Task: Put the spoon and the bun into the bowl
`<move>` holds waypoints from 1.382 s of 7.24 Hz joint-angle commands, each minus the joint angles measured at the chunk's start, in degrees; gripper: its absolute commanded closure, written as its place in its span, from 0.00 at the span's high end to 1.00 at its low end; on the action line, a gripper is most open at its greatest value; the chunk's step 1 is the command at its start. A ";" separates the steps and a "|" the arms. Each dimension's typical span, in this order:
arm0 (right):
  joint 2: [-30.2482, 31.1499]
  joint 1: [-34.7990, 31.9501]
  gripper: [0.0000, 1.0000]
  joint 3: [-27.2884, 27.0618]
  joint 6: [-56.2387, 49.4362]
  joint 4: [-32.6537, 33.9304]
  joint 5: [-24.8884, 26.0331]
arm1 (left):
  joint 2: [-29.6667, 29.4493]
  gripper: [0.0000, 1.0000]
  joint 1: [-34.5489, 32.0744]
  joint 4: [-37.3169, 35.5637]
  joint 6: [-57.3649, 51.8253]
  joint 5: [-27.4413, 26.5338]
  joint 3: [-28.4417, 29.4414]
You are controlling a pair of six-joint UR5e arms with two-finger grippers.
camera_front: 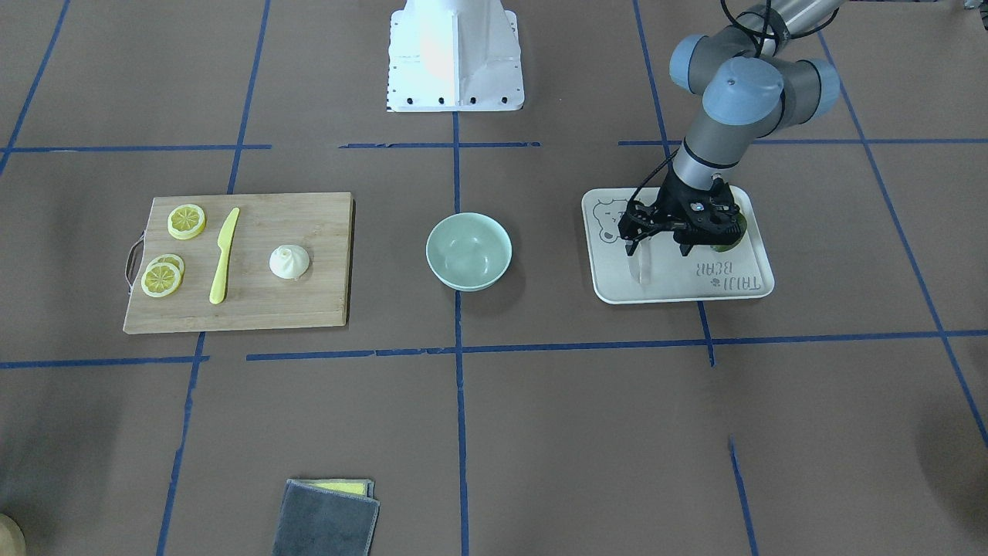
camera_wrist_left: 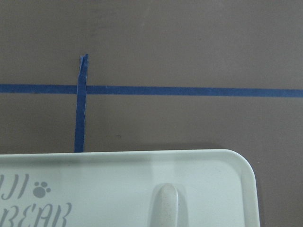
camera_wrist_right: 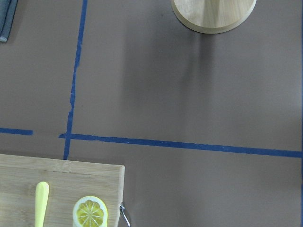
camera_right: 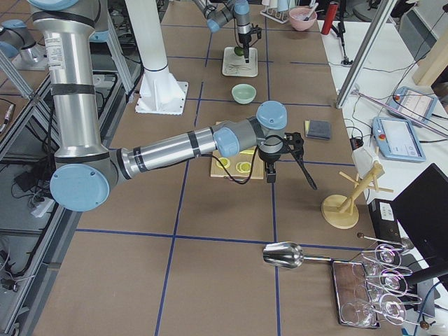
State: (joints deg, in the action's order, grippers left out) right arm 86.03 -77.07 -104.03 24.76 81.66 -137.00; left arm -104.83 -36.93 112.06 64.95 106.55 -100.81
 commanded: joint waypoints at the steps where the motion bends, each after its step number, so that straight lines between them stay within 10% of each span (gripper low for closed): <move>1: -1.12 2.19 1.00 -2.05 4.76 -0.97 -0.20 | -0.64 0.94 1.33 0.09 0.00 -0.99 2.02; 7: -2.54 4.91 1.00 -3.11 9.69 -0.88 -0.11 | -0.64 0.69 1.95 -0.09 -0.09 -0.90 2.90; 10: -3.85 6.06 1.00 -3.02 10.56 -0.62 0.24 | -0.20 0.00 1.95 -0.44 0.18 -0.82 2.21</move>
State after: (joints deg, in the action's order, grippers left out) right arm 82.67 -71.51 -107.09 34.79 80.96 -136.84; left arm -105.33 -34.98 111.75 65.10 105.73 -98.15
